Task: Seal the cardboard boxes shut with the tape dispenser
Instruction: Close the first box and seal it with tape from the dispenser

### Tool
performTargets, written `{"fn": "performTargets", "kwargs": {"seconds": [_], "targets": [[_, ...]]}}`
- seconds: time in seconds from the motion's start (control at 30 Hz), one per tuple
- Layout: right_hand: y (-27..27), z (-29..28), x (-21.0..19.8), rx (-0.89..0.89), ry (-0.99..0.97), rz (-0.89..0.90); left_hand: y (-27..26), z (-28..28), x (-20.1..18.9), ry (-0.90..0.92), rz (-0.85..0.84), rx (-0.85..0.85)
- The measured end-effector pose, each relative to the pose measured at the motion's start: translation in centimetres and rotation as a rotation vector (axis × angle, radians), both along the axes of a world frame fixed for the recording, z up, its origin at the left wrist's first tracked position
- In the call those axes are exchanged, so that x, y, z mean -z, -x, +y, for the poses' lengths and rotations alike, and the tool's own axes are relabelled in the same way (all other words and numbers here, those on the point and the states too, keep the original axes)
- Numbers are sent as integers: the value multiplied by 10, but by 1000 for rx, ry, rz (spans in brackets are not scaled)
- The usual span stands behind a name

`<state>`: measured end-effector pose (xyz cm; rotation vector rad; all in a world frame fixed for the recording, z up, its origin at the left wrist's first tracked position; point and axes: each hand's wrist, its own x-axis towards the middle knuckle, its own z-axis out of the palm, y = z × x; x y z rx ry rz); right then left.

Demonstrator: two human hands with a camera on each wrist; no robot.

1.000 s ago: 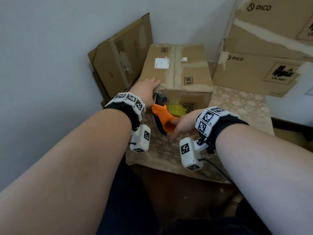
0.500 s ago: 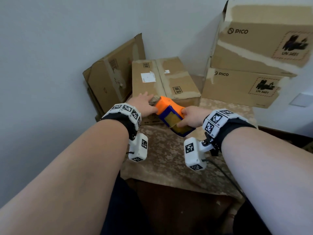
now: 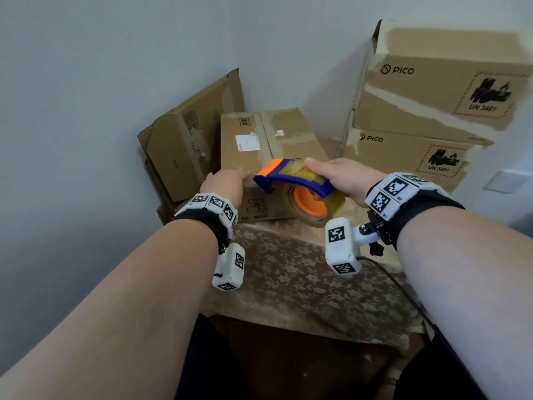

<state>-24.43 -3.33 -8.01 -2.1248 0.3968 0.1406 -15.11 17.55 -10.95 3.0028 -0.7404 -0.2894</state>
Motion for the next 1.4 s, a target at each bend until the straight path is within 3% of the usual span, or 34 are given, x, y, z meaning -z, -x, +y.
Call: {"fn": "performTargets", "kwargs": {"seconds": [0.13, 0.53, 0.63, 0.73, 0.97, 1.23, 1.4], "targets": [[-7, 9, -18, 121, -72, -118, 9, 14, -7, -12, -62, -49], [-40, 56, -48, 34, -81, -165, -24, 61, 5, -2, -176, -123], [-48, 55, -48, 77, -82, -180, -35, 68, 5, -22, -114, -145], [-53, 49, -38, 119, -99, -164, -36, 64, 2, -15, -54, -128], [-50, 47, -23, 223, -187, -163, -30, 53, 8, 15, -129, -145], [-46, 45, -25, 188, -183, -163, -16, 34, 8, 131, -107, -3], [-45, 44, -23, 145, -163, -172, -12, 30, -1, 132, -120, -5]]}}
